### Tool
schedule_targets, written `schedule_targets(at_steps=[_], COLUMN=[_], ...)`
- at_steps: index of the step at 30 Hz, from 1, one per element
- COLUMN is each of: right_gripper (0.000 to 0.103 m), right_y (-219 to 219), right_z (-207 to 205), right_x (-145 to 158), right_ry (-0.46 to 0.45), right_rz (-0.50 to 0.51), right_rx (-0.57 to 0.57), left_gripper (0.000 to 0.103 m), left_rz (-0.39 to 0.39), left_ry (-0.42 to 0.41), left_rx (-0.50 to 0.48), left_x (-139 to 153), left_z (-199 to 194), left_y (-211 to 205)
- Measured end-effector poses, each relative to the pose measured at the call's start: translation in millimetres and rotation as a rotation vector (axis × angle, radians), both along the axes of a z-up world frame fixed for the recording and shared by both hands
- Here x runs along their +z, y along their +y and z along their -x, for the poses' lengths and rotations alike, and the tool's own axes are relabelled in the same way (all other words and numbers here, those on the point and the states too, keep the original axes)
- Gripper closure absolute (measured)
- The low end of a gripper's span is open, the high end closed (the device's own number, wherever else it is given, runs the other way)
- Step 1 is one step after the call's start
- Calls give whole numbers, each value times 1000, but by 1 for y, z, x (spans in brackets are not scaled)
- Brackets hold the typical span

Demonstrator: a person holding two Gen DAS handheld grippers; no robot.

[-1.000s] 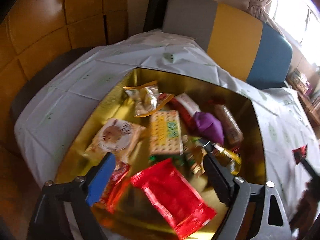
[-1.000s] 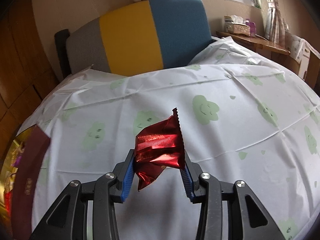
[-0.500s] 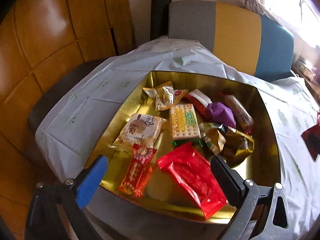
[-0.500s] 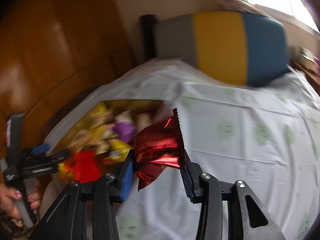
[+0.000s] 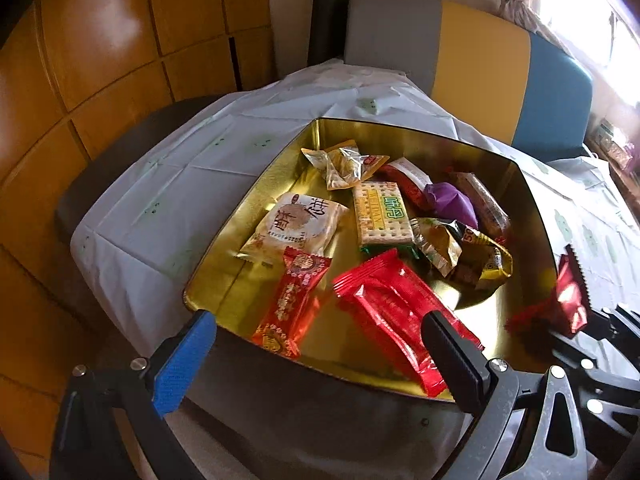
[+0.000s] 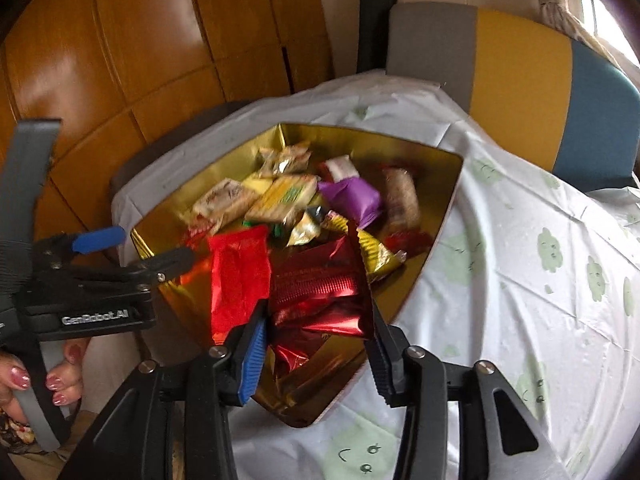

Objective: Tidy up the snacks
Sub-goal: 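Carry the red foil candy into the gold tin and open the right tool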

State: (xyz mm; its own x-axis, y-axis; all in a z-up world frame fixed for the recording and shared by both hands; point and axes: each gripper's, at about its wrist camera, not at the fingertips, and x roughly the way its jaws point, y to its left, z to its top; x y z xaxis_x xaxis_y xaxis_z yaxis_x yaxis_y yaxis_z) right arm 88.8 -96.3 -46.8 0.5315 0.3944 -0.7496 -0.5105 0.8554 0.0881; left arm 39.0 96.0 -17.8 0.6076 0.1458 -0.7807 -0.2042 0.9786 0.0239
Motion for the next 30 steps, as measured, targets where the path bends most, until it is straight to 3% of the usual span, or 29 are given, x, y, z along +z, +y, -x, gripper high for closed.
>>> schedule_targets(at_steps=[17, 27, 30], right_gripper=[54, 55, 55], right_y=[23, 17, 13], right_z=[-5, -2, 4], right_x=[-11, -7, 0], right_ry=[-5, -11, -24], right_rz=[153, 129, 77], right_rx=[-6, -22, -24], left_gripper=[0, 0, 0], left_rz=[27, 25, 28], left_ry=[15, 19, 21], left_rx=[11, 8, 9], left_x=[-2, -2, -1], left_z=[7, 11, 14], left_y=[9, 8, 8])
